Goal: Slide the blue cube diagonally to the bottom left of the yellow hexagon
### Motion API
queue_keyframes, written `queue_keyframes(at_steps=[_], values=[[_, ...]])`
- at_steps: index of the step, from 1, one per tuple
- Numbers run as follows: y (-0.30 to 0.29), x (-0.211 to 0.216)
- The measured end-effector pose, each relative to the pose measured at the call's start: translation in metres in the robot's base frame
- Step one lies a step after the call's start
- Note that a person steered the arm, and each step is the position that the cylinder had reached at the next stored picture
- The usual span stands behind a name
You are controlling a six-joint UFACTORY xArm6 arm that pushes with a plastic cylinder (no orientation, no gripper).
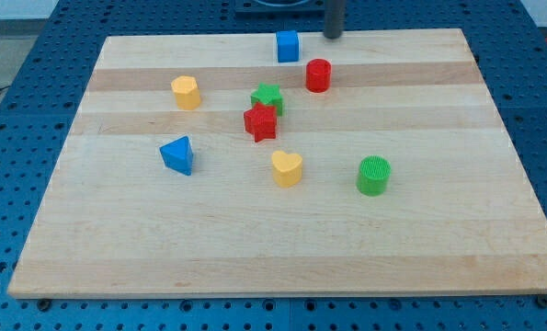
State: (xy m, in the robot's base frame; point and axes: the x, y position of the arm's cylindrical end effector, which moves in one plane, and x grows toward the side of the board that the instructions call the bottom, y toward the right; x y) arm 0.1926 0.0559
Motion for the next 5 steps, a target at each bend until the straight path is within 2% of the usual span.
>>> queue_keyframes(at_steps=[1,3,4,5], values=[[-0.053,0.021],[-0.139,0.025],[-0.111,0.013],[-0.035,0.03]])
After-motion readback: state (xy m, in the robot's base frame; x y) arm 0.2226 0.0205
